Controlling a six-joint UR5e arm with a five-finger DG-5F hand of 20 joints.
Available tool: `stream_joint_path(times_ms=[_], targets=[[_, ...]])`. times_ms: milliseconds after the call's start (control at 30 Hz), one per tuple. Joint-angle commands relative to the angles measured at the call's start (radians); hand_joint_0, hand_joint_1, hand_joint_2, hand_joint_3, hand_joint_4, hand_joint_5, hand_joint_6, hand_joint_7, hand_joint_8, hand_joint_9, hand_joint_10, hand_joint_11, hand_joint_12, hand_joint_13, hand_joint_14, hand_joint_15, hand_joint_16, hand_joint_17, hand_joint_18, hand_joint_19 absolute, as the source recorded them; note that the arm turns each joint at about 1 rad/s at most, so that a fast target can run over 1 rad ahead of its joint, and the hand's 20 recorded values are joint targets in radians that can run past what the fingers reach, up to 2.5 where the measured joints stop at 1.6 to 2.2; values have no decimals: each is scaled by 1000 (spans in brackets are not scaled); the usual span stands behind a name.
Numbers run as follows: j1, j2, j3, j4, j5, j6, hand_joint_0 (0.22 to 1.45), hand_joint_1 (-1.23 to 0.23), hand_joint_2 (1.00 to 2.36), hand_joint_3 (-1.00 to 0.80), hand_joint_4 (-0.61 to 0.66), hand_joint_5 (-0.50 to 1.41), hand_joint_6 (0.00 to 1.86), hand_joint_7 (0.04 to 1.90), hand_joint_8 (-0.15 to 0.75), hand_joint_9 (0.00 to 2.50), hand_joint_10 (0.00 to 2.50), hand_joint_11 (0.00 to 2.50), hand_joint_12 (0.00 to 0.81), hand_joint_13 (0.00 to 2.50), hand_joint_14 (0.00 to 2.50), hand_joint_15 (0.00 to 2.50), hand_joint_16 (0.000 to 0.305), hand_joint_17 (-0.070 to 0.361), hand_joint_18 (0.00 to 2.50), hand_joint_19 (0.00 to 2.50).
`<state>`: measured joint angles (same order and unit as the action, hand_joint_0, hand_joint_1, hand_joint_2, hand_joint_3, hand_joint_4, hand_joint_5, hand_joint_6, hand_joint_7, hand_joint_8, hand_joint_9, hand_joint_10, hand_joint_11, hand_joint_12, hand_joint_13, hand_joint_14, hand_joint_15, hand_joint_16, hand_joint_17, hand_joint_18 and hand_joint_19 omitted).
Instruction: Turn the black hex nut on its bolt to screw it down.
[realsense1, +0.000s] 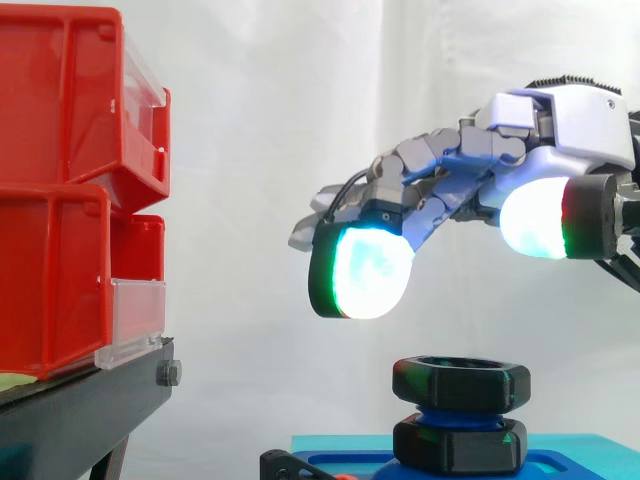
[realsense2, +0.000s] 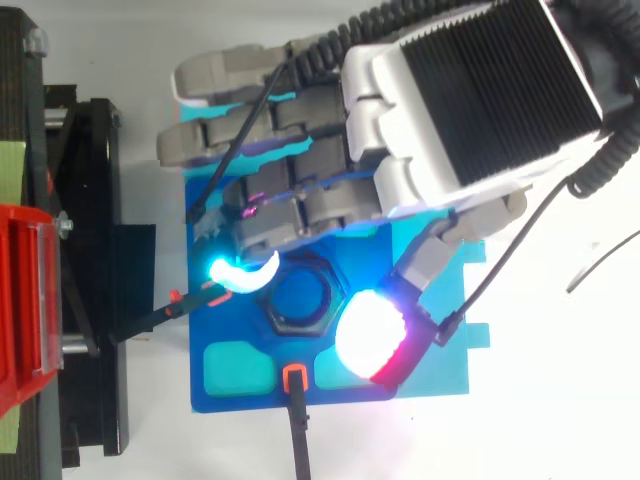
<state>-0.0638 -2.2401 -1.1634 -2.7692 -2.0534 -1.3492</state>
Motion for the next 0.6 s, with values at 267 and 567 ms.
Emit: stream_joint_path(times_ms=[267, 567], targets=[[50, -1, -38, 43, 50, -25, 508, -355, 1000, -500, 207, -139, 679, 958, 247, 699, 8, 245, 285, 297, 0, 23, 32, 72, 0, 29], [75, -1, -41, 59, 79, -27, 509, -356, 1000, -500, 207, -137, 665, 972, 245, 701, 8, 246, 285, 296, 0, 19, 32, 72, 0, 28]])
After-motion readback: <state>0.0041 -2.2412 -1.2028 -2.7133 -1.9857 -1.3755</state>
